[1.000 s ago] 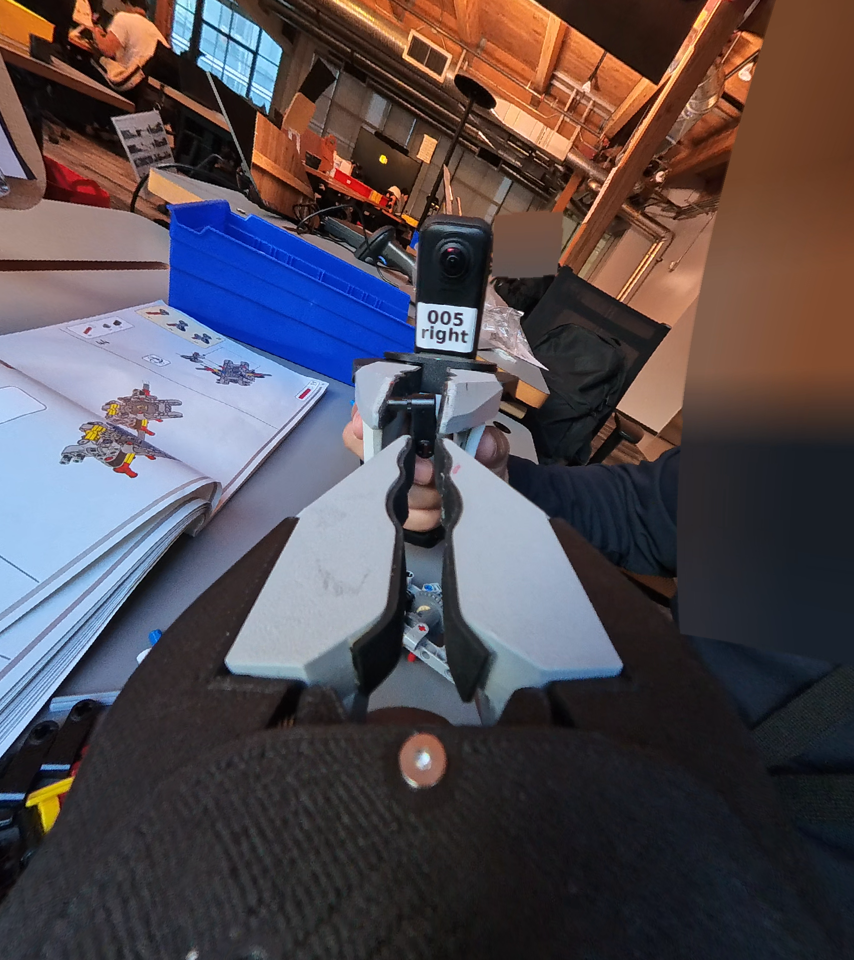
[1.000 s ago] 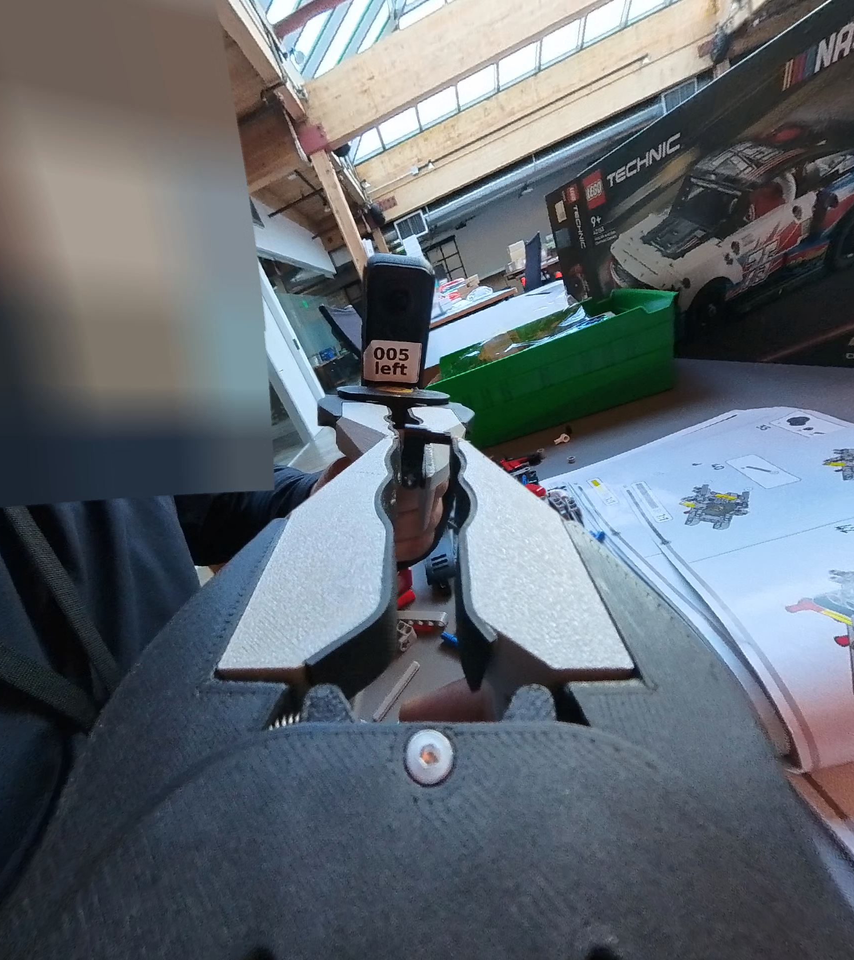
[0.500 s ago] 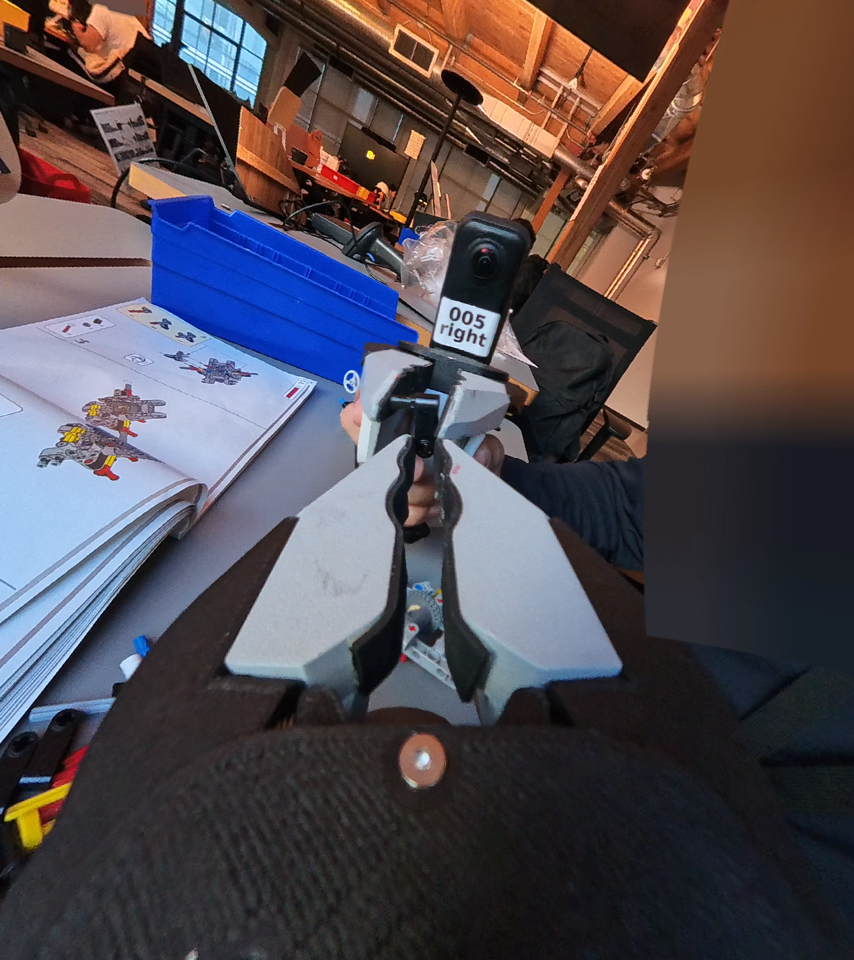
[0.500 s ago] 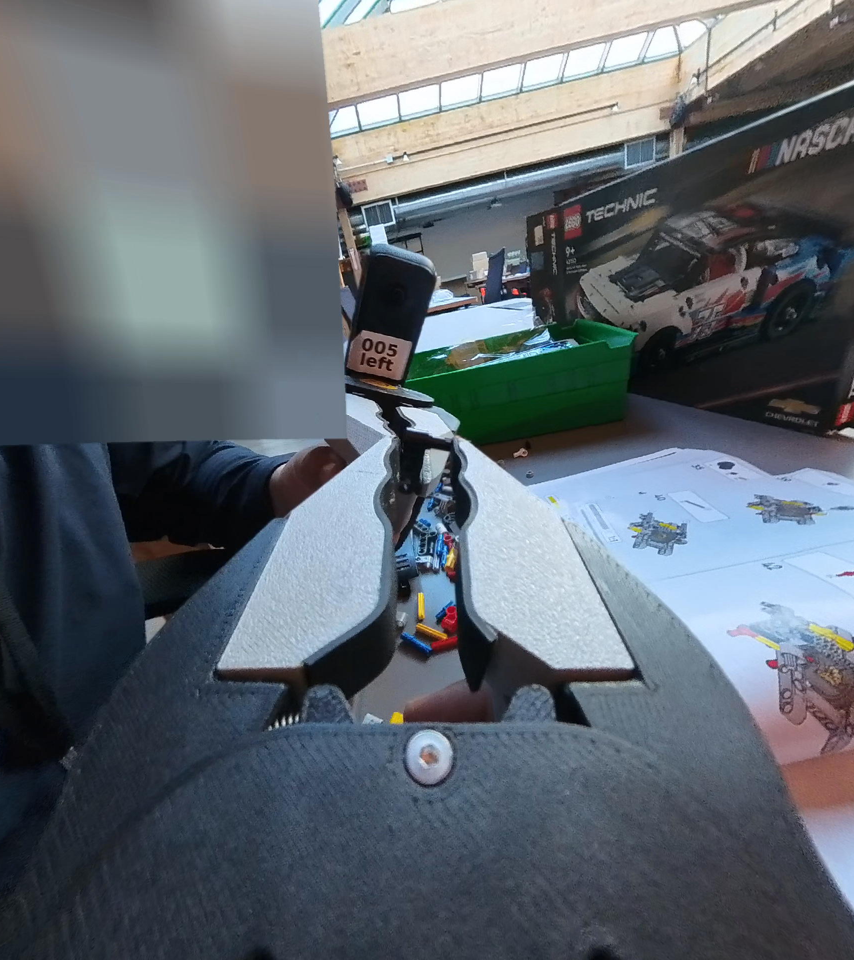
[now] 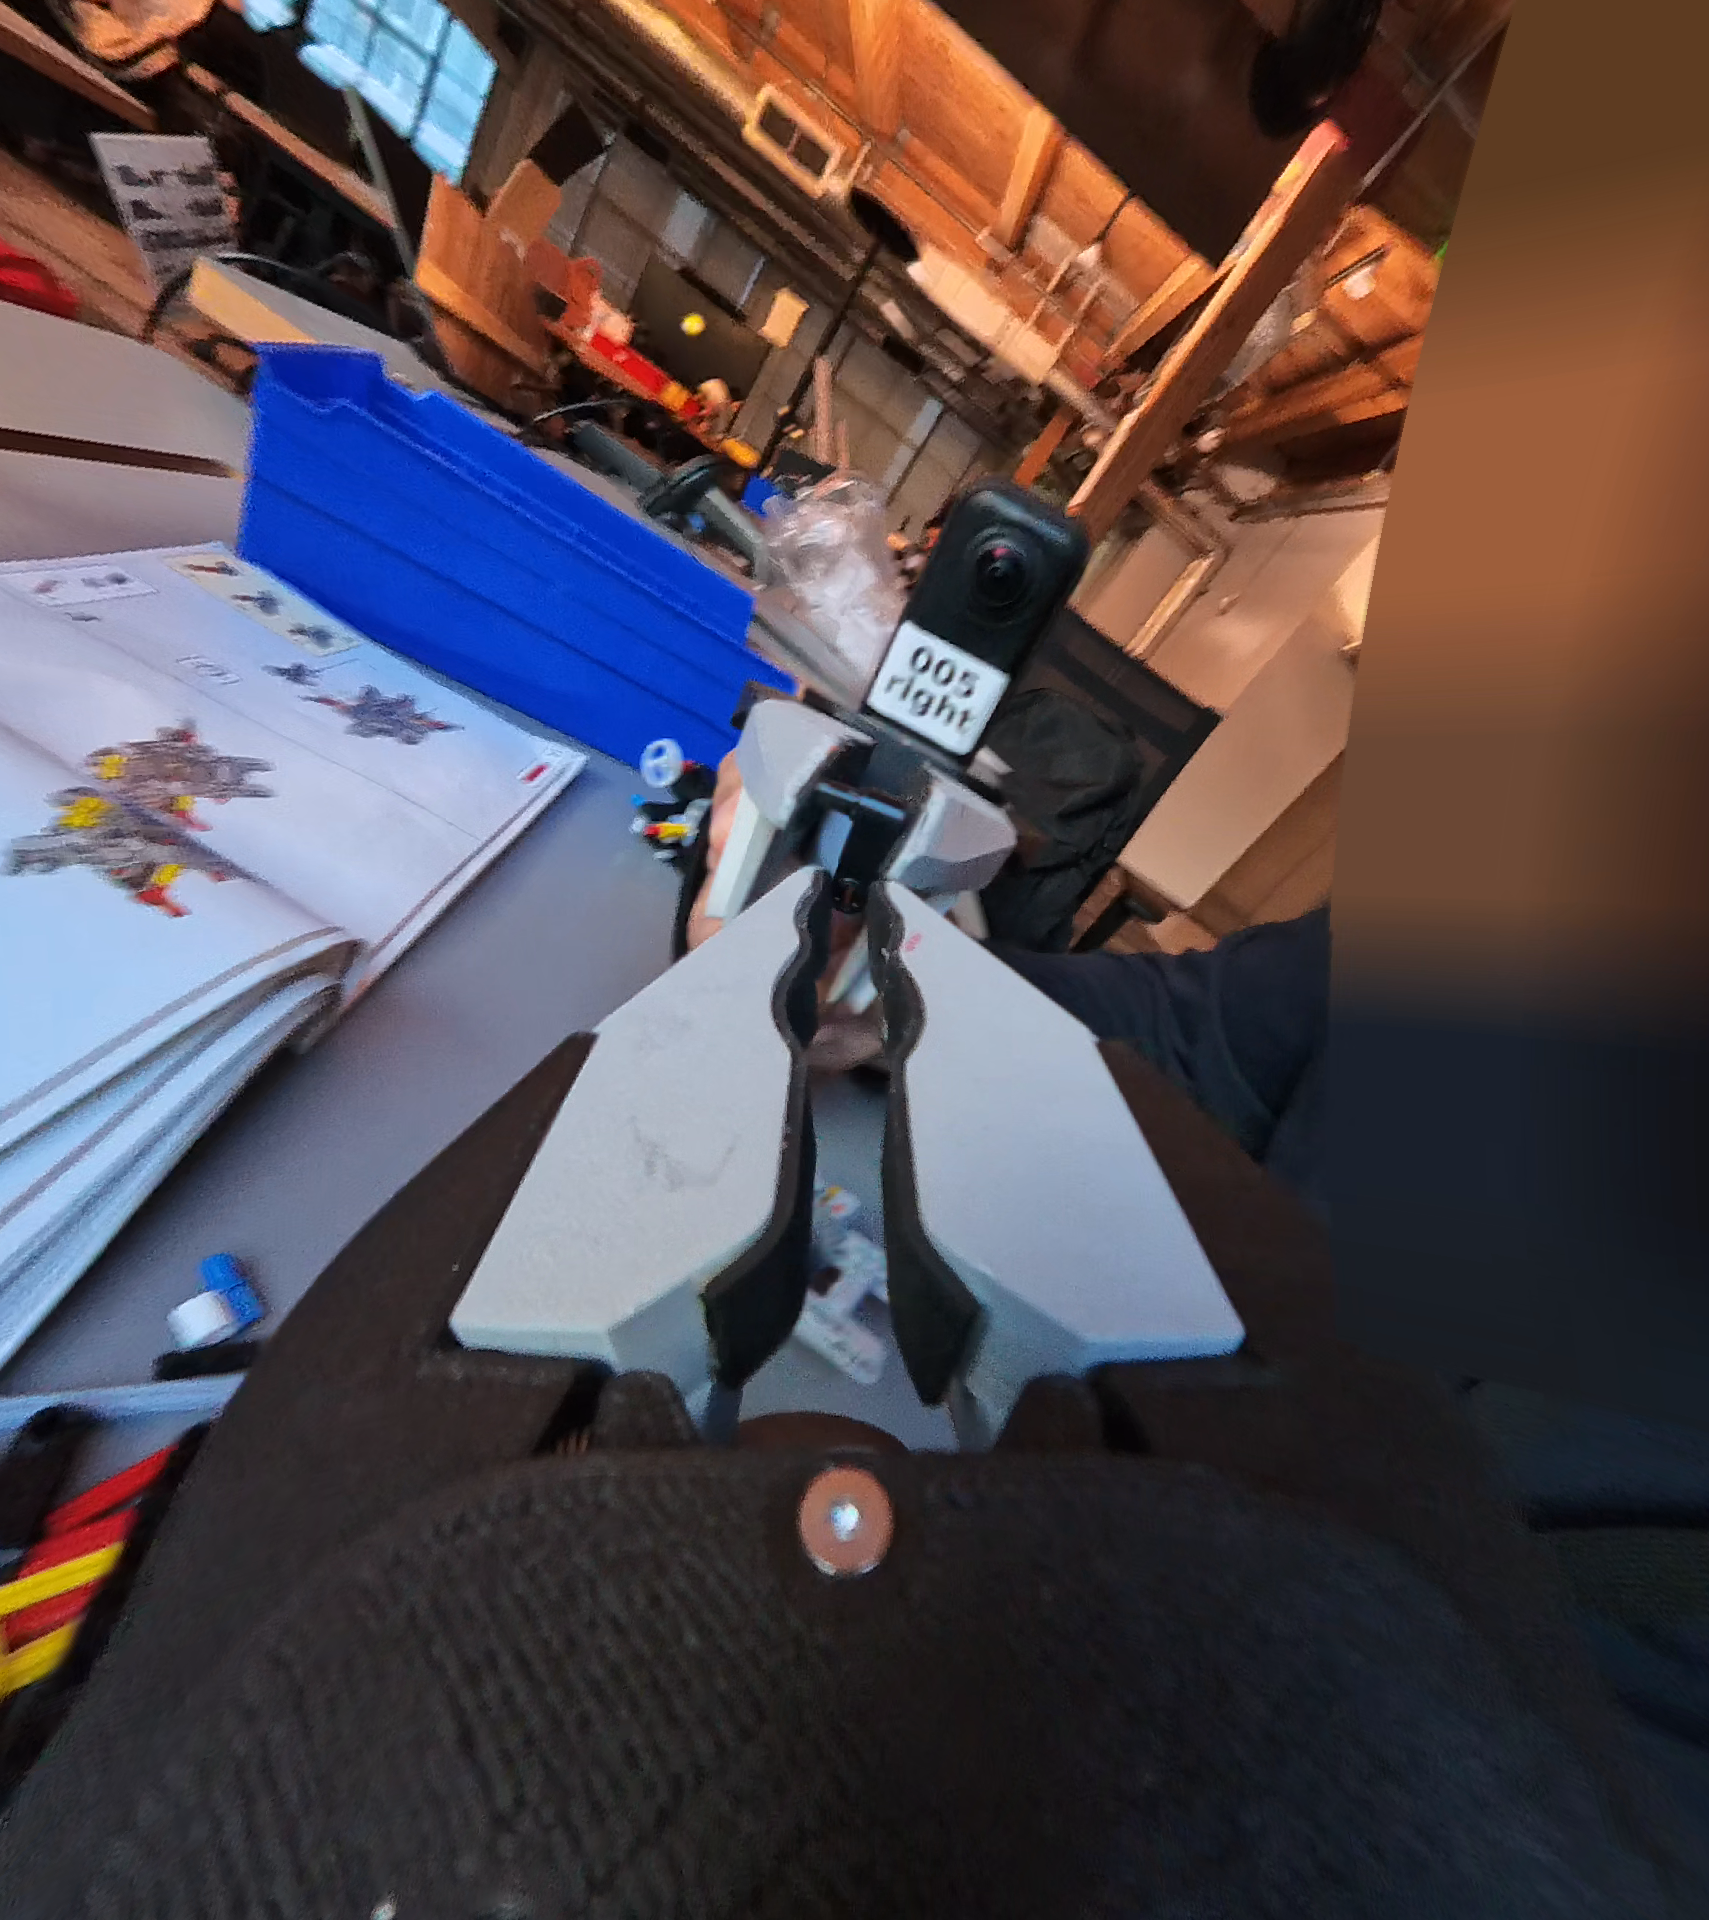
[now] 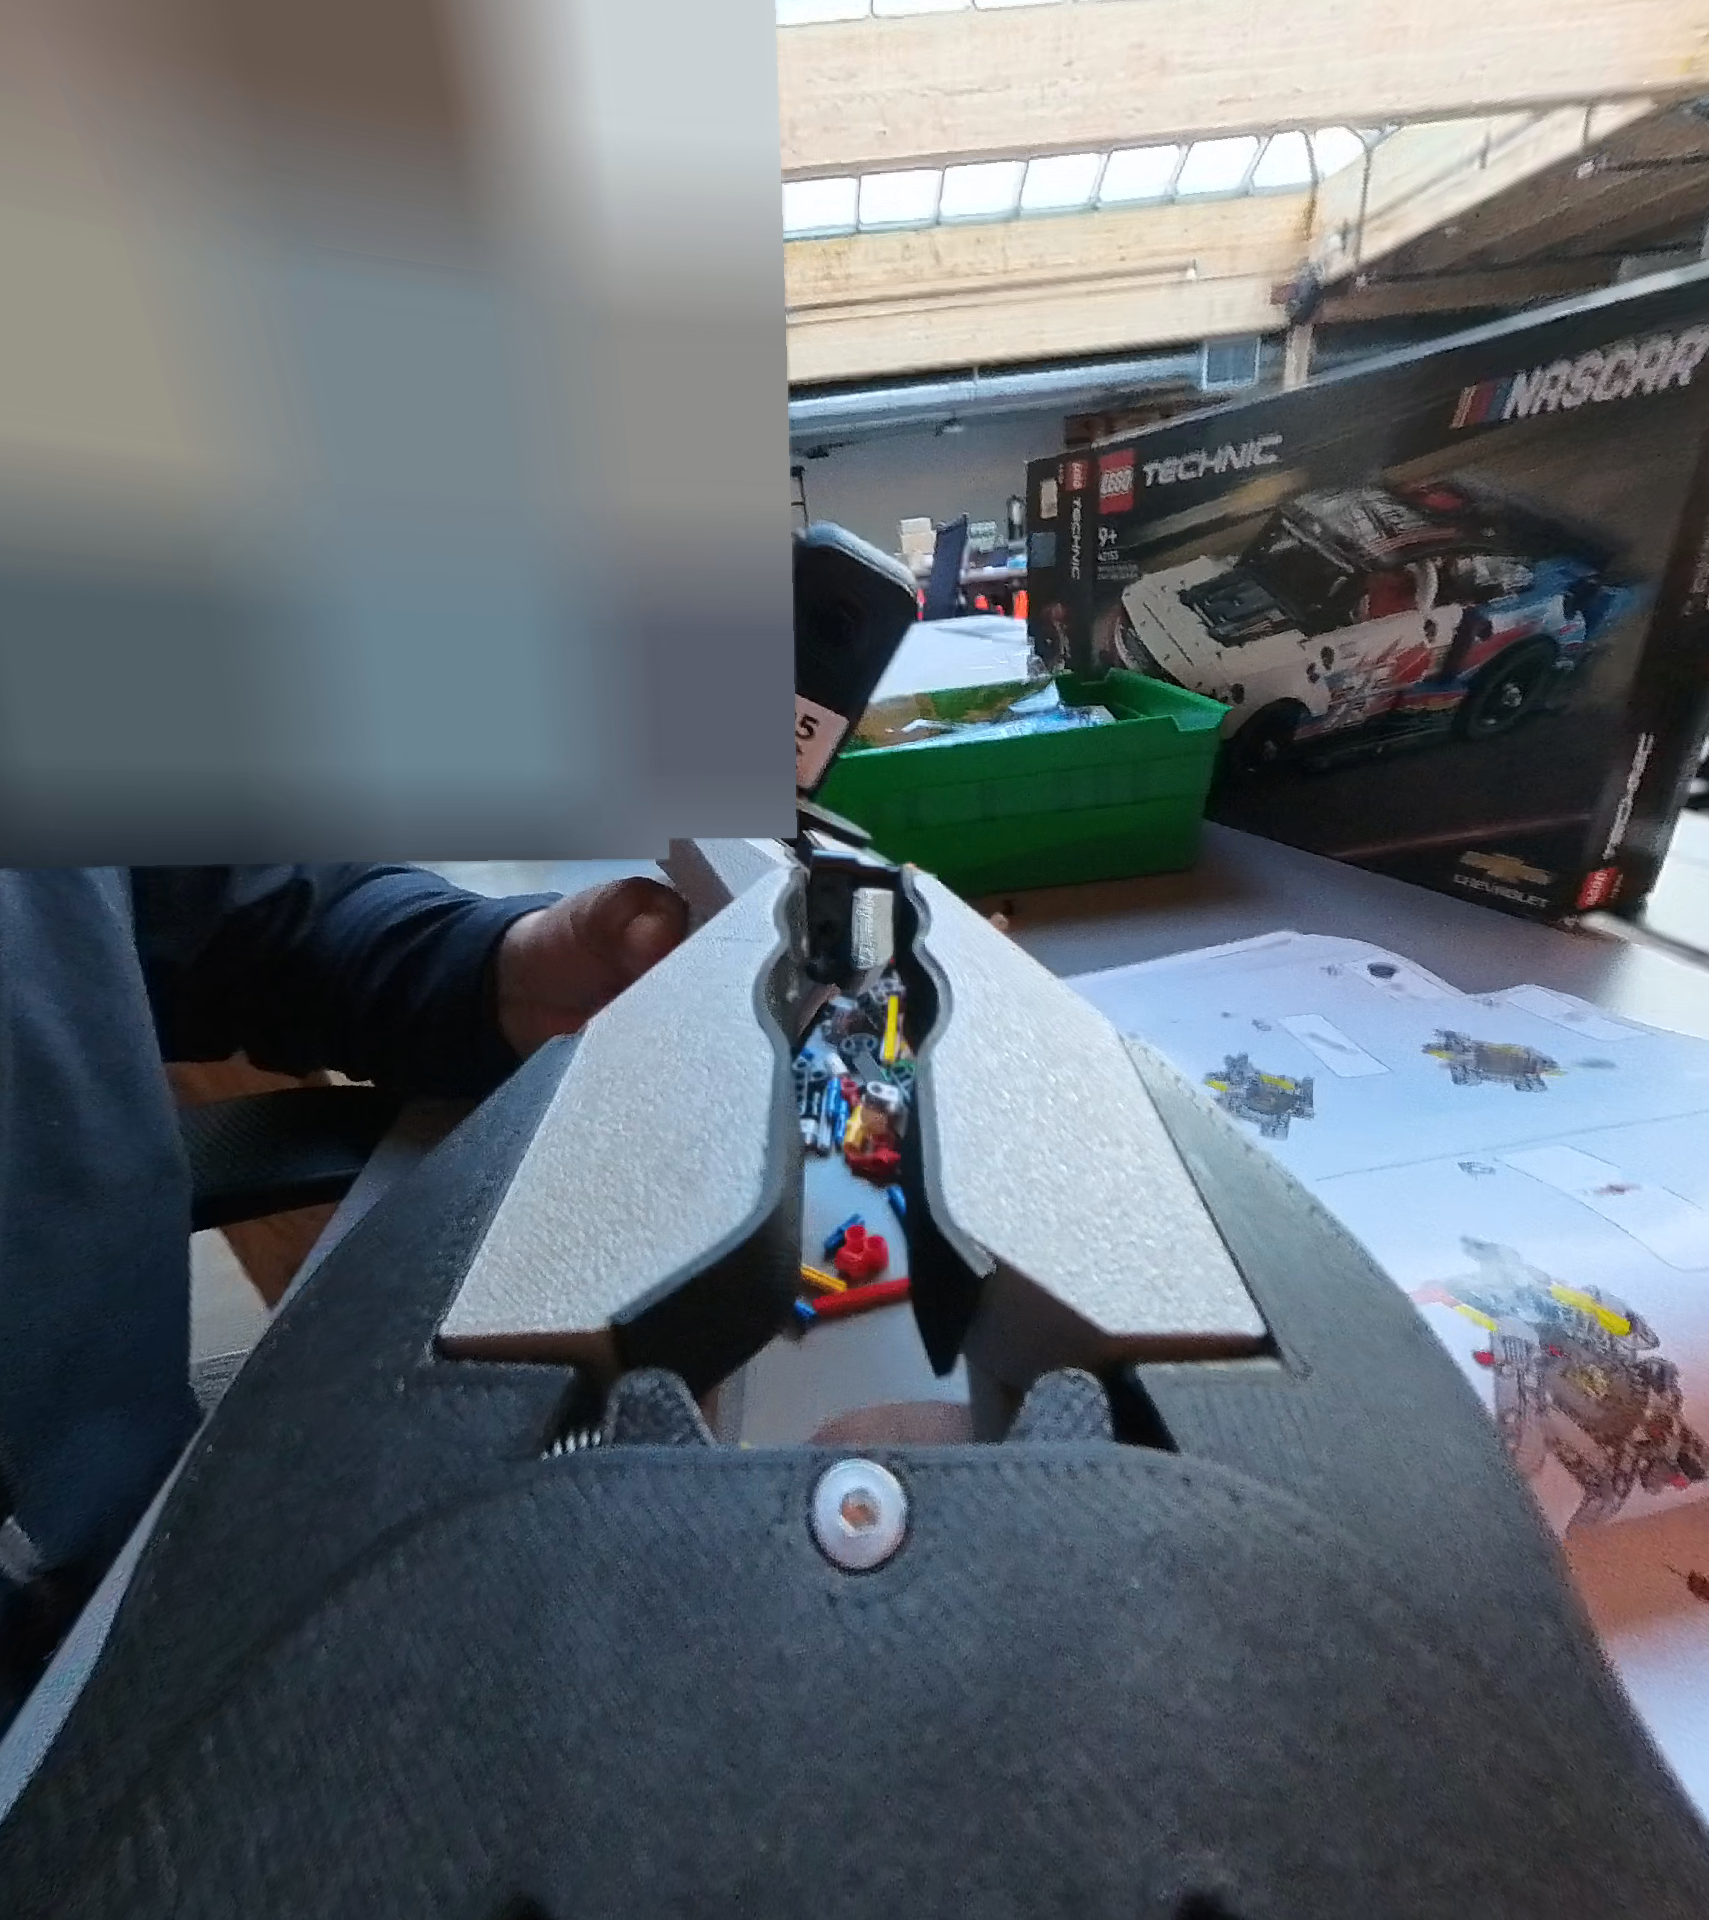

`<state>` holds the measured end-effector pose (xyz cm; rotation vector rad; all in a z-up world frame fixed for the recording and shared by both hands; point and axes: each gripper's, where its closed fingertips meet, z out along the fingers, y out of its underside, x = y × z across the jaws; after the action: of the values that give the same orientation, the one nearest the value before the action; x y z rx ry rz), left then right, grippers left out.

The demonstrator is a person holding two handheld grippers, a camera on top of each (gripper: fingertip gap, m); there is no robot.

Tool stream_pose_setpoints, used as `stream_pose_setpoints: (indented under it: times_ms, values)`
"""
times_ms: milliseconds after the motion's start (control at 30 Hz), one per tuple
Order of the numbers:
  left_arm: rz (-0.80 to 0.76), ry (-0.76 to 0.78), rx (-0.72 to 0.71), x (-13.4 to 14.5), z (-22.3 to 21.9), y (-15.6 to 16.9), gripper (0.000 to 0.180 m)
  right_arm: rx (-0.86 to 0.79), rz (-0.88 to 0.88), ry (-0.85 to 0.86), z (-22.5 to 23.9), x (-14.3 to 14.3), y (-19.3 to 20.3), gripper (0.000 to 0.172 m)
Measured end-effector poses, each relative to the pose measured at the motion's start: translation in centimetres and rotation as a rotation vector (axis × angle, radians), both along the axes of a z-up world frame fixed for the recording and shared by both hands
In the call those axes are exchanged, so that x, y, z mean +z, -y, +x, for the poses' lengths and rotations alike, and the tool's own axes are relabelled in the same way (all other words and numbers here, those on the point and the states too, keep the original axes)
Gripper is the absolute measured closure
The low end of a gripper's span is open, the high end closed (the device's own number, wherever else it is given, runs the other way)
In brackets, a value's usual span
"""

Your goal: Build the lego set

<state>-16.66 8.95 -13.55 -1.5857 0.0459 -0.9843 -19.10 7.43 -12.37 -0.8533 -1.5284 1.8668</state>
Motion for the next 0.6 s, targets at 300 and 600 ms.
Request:
stream_pose_setpoints:
  times_ms: [300,600]
  values:
    - [0.009,-0.968,0.397,-3.7,-4.8,-1.2,0.176,0.059,-0.100,0.299,-0.7,-3.1,-2.0,0.147]
    - [0.077,-1.435,0.455,-4.9,-4.6,-1.6,0.175,-0.050,-0.066,0.413,-2.1,-5.5,-2.6,0.150]
